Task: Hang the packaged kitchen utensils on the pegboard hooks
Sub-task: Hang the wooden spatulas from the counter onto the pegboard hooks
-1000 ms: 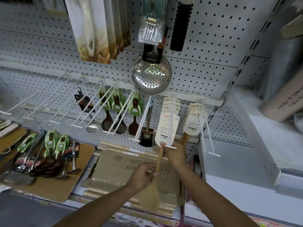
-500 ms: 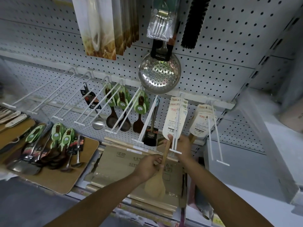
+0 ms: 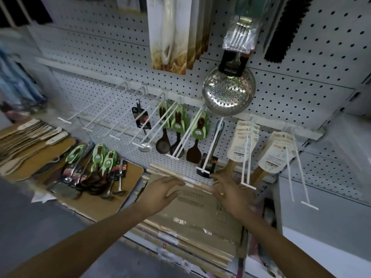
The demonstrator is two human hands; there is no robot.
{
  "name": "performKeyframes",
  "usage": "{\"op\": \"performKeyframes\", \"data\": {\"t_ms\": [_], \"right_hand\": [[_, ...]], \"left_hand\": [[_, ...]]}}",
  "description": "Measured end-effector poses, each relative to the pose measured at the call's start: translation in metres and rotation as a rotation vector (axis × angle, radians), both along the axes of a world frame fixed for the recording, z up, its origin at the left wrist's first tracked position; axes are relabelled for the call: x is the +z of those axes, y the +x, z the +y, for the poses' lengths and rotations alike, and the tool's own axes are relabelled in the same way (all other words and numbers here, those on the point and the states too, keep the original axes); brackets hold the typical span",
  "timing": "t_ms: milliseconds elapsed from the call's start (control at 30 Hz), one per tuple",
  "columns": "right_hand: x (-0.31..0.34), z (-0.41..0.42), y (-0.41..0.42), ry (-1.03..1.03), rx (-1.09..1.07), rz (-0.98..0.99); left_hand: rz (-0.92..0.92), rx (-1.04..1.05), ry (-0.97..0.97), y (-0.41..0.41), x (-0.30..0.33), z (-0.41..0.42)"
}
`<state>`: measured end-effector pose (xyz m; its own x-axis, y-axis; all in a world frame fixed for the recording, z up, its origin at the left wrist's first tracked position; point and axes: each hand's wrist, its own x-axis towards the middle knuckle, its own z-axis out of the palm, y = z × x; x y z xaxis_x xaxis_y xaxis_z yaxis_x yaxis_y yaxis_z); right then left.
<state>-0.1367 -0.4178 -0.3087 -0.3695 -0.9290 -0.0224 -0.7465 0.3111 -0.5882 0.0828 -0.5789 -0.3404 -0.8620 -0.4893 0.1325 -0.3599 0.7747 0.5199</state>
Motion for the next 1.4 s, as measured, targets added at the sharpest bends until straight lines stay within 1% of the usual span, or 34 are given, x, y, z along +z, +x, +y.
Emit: {"op": "performKeyframes", "data": {"t_ms": [100, 200, 367, 533, 700, 833, 1000, 1200, 1300, 1400], "right_hand": [[0.0, -0.023, 0.024, -0.032, 0.155, 0.157], [0.006, -0.048, 0.058, -0.074, 0.261, 0.142], [0.02, -0.096, 0.125, -0.125, 0.351, 0.15], [0.032, -0.149, 0.202, -0.16, 0.432, 0.153], [0.048, -0.207, 0.297, -0.168, 0.506, 0.143], [0.056, -0.252, 0.377, -0.201, 0.549, 0.159], [0.064, -0.301, 0.461, -0.215, 0.63, 0.198], [0.065, -0.353, 0.528, -0.223, 0.72, 0.231], [0.057, -0.381, 0.55, -0.193, 0.759, 0.246], [0.051, -0.41, 0.568, -0.175, 0.798, 0.252]], "left_hand": [[0.041, 0.02, -0.033, 0.038, 0.011, -0.017], [0.08, 0.076, -0.033, 0.077, 0.021, -0.036], [0.13, 0.142, -0.1, 0.149, 0.044, -0.063], [0.087, 0.197, -0.131, 0.236, 0.053, -0.104], [0.095, 0.259, -0.183, 0.337, 0.07, -0.143], [0.079, 0.236, -0.212, 0.419, 0.078, -0.173], [0.058, 0.263, -0.223, 0.51, 0.085, -0.205], [0.059, 0.35, -0.235, 0.575, 0.087, -0.237], [0.05, 0.418, -0.223, 0.598, 0.079, -0.255], [0.04, 0.438, -0.204, 0.616, 0.068, -0.276]]}}
